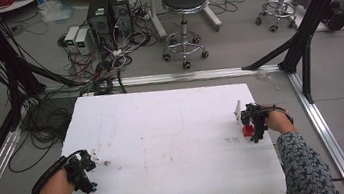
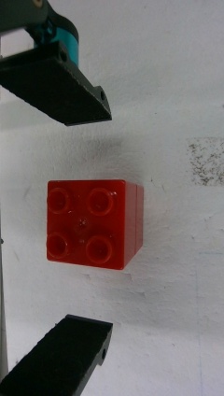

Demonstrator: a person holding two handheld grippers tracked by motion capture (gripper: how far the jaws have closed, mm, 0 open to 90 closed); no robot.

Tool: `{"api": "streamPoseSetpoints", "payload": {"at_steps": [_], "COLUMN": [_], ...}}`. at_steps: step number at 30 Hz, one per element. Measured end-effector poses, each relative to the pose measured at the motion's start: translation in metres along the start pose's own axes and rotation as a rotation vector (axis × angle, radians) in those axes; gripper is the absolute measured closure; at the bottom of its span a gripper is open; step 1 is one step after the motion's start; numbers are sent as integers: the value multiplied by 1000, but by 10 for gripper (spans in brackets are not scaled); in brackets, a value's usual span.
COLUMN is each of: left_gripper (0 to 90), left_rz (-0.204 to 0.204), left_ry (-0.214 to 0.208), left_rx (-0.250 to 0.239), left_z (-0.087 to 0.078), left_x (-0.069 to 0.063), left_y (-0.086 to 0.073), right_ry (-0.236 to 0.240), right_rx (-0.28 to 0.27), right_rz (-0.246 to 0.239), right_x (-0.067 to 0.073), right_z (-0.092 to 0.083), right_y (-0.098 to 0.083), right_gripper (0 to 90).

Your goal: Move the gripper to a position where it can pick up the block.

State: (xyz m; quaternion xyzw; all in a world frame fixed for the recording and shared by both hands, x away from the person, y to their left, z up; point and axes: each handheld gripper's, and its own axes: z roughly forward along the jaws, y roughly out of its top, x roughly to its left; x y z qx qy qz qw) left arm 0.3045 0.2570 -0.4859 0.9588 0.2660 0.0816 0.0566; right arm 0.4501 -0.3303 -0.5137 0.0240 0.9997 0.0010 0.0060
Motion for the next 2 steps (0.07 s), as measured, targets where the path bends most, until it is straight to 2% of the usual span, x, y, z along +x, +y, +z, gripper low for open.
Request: {"api": "streamPoseSetpoints", "payload": {"at_steps": [2], "left_gripper": [222], "left_rz": [0], "left_ry": [-1], "left_rx": [-1], "left_z": [0], "left_x": [0], "left_y": [0], "right_ry": [1], "right_rx": [-5], "right_rz": [5], "right_x": [0], "right_z": [-1], "right_y": [0], "right_gripper": [11]}}
